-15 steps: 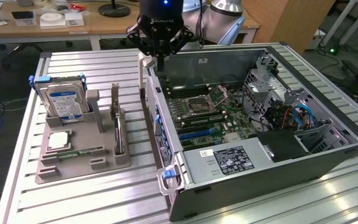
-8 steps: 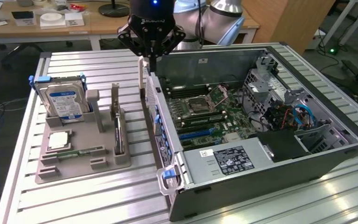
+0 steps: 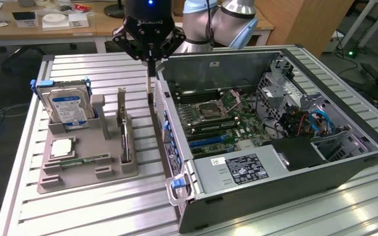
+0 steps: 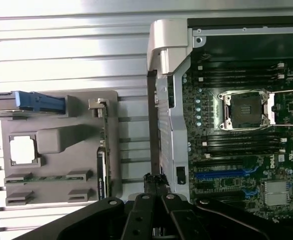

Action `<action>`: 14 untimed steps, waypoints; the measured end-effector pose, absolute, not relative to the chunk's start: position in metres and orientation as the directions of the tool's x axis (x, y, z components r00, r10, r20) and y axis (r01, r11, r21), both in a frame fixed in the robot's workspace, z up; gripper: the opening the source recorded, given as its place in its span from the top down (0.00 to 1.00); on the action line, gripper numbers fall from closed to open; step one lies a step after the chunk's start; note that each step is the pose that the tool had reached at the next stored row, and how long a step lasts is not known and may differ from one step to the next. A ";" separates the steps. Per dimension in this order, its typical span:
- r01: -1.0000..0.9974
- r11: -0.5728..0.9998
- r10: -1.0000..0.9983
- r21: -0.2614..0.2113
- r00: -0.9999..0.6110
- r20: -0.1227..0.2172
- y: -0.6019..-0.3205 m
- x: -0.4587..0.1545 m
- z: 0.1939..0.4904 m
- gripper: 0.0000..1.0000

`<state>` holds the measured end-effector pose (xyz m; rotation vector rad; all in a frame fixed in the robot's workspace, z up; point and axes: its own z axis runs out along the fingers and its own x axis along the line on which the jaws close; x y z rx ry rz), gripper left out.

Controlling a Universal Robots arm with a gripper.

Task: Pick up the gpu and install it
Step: 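Reach for the gpu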

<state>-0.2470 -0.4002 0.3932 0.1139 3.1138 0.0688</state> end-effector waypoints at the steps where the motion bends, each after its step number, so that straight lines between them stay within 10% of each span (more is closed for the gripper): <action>1: 0.073 0.996 0.074 0.045 -0.997 -0.023 -0.400 -0.249 0.393 0.90; 14: 0.073 0.996 0.074 0.045 -0.997 -0.023 -0.400 -0.280 0.393 0.90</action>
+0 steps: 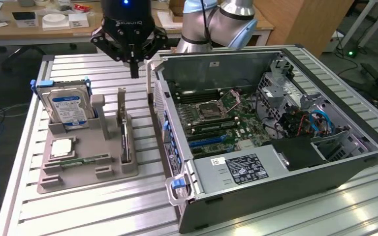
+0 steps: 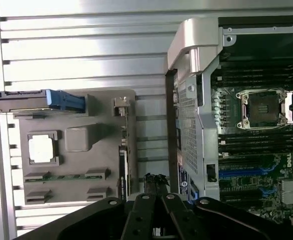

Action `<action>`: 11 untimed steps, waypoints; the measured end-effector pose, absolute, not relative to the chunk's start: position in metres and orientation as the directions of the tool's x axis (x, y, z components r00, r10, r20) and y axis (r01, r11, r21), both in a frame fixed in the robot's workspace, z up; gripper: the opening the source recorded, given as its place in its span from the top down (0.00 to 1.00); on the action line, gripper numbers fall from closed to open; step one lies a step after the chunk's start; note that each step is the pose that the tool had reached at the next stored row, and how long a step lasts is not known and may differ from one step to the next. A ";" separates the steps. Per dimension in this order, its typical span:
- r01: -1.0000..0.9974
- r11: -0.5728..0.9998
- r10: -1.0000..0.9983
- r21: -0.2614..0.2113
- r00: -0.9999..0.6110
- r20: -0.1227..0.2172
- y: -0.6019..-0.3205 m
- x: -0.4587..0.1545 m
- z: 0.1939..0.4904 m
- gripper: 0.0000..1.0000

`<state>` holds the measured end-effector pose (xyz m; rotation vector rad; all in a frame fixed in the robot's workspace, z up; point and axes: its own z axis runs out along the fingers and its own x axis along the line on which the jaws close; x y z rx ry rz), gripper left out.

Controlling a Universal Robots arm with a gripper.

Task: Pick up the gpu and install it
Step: 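Reach for the gpu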

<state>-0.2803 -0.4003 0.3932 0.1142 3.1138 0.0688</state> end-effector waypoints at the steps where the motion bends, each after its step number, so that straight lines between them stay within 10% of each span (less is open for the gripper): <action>1: 0.073 0.996 0.074 0.045 -0.997 -0.023 -0.400 -0.283 0.393 0.90; 11: 0.073 0.996 0.074 0.045 -0.997 -0.023 -0.400 -0.309 0.393 0.90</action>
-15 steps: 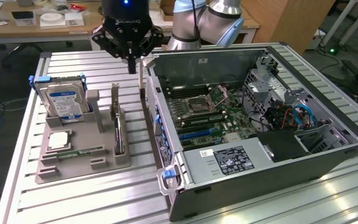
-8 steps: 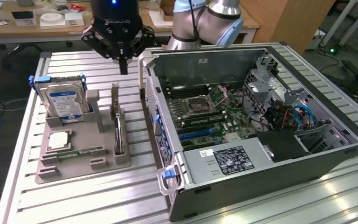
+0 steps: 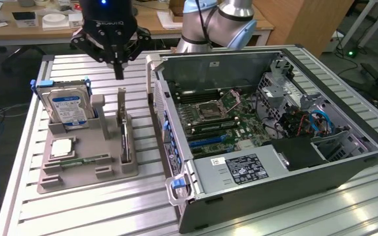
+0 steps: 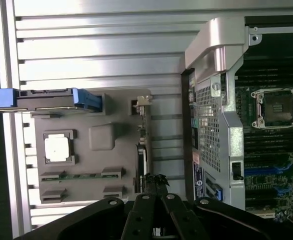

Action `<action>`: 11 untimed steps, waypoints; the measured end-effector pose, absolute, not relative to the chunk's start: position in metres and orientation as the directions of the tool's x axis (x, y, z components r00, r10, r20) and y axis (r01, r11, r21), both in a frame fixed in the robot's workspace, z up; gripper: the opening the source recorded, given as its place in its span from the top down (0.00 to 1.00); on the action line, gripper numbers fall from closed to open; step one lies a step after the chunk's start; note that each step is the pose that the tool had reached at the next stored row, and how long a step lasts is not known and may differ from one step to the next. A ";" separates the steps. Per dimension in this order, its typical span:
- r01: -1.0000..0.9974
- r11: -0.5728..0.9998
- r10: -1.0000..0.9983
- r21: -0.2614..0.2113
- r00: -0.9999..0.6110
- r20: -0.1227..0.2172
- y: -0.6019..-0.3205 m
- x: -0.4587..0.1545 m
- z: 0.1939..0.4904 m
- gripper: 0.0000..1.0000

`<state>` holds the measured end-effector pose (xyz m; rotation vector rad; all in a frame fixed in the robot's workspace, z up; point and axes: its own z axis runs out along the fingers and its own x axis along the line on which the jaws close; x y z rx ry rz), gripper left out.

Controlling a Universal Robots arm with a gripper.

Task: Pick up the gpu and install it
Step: 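Reach for the gpu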

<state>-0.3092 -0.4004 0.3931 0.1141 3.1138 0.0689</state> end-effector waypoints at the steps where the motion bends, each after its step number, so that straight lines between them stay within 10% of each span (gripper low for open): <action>1: 0.073 0.996 0.074 0.045 -0.997 -0.023 -0.400 -0.312 0.393 0.90; 11: 0.073 0.996 0.074 0.045 -0.997 -0.023 -0.401 -0.336 0.393 0.90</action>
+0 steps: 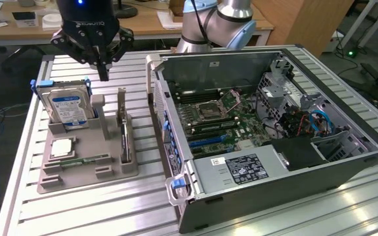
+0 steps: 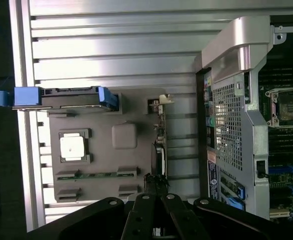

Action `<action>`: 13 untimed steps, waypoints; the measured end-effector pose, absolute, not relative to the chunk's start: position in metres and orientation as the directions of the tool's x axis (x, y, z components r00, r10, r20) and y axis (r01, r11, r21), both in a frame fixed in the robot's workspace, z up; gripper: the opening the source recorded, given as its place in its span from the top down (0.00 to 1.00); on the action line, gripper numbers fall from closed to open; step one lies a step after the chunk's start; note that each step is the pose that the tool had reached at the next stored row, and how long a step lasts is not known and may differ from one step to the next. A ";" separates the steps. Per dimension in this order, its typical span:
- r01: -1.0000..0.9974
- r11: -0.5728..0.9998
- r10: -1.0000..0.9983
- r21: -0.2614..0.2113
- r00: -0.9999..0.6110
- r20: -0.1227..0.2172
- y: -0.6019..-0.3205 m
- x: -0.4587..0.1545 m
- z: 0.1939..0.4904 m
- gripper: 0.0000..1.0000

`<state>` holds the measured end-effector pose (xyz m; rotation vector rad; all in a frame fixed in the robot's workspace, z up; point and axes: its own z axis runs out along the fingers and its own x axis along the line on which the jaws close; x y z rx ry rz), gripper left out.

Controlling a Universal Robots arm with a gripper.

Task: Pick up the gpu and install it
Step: 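Reach for the gpu, then pick up the gpu and move the gpu toward the slot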

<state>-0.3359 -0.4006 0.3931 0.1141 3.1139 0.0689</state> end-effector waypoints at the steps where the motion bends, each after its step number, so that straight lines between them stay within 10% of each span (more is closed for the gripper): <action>1: 0.073 0.996 0.074 0.045 -0.997 -0.023 -0.401 -0.336 0.393 0.90; 13: 0.073 0.996 0.074 0.045 -0.997 -0.023 -0.401 -0.336 0.393 0.90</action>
